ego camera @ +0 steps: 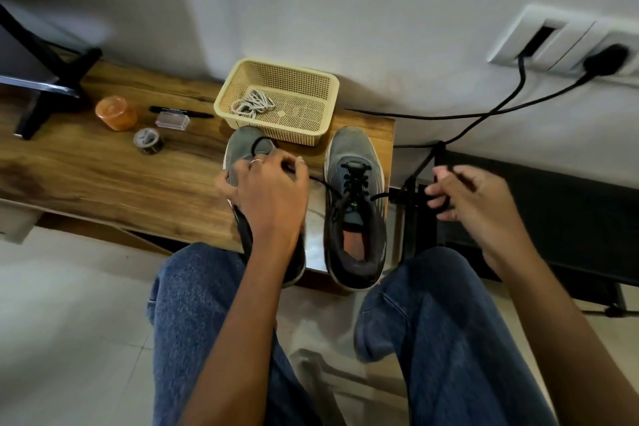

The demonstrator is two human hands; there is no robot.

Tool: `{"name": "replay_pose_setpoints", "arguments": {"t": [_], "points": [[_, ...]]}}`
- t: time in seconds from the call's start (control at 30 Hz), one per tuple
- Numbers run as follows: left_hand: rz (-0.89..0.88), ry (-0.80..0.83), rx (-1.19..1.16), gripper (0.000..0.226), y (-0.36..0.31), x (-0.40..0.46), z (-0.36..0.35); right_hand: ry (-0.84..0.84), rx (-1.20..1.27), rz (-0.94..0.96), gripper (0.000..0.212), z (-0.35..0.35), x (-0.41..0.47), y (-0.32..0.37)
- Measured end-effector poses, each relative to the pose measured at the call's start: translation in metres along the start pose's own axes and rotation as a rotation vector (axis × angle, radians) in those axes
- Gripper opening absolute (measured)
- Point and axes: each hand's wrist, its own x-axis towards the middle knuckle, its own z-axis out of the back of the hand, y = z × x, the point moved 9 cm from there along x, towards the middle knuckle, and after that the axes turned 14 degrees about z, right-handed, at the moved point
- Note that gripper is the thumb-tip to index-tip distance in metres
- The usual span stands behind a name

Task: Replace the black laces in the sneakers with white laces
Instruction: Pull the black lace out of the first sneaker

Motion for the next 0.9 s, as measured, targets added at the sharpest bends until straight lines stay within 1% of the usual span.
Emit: {"name": "replay_pose_setpoints", "arguments": {"t": [0.07, 0.13, 0.23, 0.27, 0.3, 0.4, 0.47, 0.53, 0.63, 0.7, 0.83, 0.9], "points": [[-0.057, -0.026, 0.031, 0.031, -0.007, -0.005, -0.001, 0.091, -0.109, -0.007, 0.038, -0.011, -0.003, -0.009], [-0.11, -0.026, 0.086, 0.029, -0.015, -0.011, -0.005, 0.133, -0.226, 0.034, 0.044, -0.02, -0.004, -0.009], [-0.238, -0.039, 0.06, 0.028, -0.031, -0.02, -0.004, 0.107, -0.296, 0.157, 0.035, -0.032, -0.004, 0.003], [-0.305, -0.004, 0.024, 0.026, -0.037, -0.023, -0.007, 0.102, -0.293, 0.191, 0.031, -0.038, -0.005, 0.006], [-0.375, 0.067, -0.002, 0.023, -0.042, -0.028, -0.013, 0.111, -0.285, 0.222, 0.028, -0.046, -0.006, 0.009], [-0.531, 0.295, 0.026, 0.018, -0.051, -0.044, -0.038, 0.166, -0.329, 0.296, 0.026, -0.071, -0.01, 0.01], [-0.544, 0.348, 0.057, 0.02, -0.05, -0.047, -0.047, 0.179, -0.406, 0.324, 0.028, -0.081, -0.012, 0.006], [-0.532, 0.31, 0.074, 0.018, -0.05, -0.046, -0.047, 0.141, -0.452, 0.341, 0.028, -0.082, -0.012, 0.002], [-0.525, 0.221, 0.09, 0.012, -0.054, -0.046, -0.043, 0.065, -0.421, 0.342, 0.022, -0.075, -0.012, -0.004], [-0.529, 0.185, 0.076, 0.009, -0.056, -0.047, -0.042, 0.055, -0.414, 0.338, 0.02, -0.075, -0.012, -0.006], [-0.532, 0.168, 0.015, 0.008, -0.059, -0.05, -0.04, 0.064, -0.434, 0.334, 0.019, -0.079, -0.011, -0.007], [-0.528, 0.195, -0.021, 0.006, -0.06, -0.053, -0.042, 0.067, -0.44, 0.328, 0.017, -0.078, -0.011, -0.008]]}}
